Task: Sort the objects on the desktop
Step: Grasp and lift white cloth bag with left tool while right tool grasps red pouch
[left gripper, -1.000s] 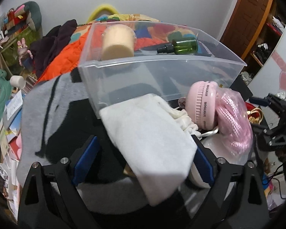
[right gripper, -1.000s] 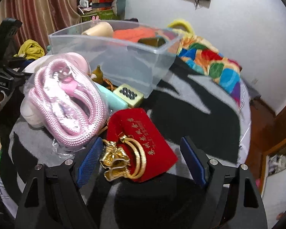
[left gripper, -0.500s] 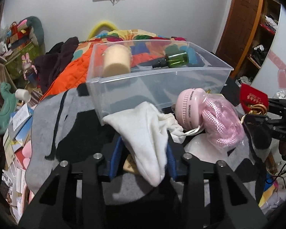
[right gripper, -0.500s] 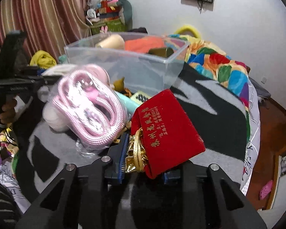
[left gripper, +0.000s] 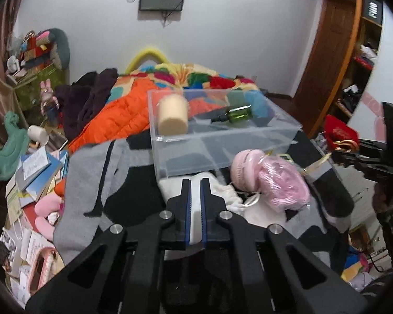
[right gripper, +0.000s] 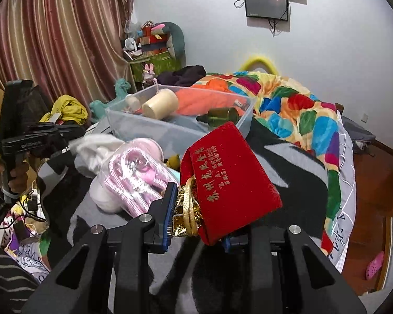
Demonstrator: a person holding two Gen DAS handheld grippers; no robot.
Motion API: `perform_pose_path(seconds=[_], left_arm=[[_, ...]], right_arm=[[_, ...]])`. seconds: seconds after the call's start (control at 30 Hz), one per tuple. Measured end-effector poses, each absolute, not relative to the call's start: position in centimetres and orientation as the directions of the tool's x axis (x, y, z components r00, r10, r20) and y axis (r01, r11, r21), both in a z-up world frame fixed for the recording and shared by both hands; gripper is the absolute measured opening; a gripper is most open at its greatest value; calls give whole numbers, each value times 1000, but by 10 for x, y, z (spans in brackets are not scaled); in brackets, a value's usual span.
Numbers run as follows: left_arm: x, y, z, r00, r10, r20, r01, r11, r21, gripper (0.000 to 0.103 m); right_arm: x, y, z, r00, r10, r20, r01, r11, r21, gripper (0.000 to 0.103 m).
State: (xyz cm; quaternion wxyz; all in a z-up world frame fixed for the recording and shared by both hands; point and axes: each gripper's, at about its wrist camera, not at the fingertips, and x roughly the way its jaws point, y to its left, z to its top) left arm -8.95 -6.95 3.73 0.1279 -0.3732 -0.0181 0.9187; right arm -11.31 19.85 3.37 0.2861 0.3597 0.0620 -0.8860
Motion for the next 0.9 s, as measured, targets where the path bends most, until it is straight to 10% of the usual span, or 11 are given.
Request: perform_pose_path(seconds=[0.07,0.2,0.4,0.53,0.7,0.9], left_arm=[[-88,-68,42,-692,234,-683,-222,-969,-107,8],[-102,-68,29,-663,199,-722,-188,-977,-97,74],[-136,-51,-14,-567,164,-808,-200,-978,-58,76],[-158,-51,-41,-498,184,-847,-154,-980,-123,96],[-158,-55,-54,-483,229,-845,-131,-973,-189,97],[-122,-21,-36,-597,179,-782,-258,-966,-24,37]], right_arm=[[-114,197,33,-576,-463,-674,554,-827,95,26],[-118,196,28,-561,-471,-682,553,-825,115,26],[-121,197,22,-544,-472,-694,549,-825,130,26],[-124,199,18,-532,-471,-704,546,-826,139,26],[-126,195,11,-516,-469,-716,550,-823,143,26],[-131,190,9,-509,-476,-717,546,-823,158,26]])
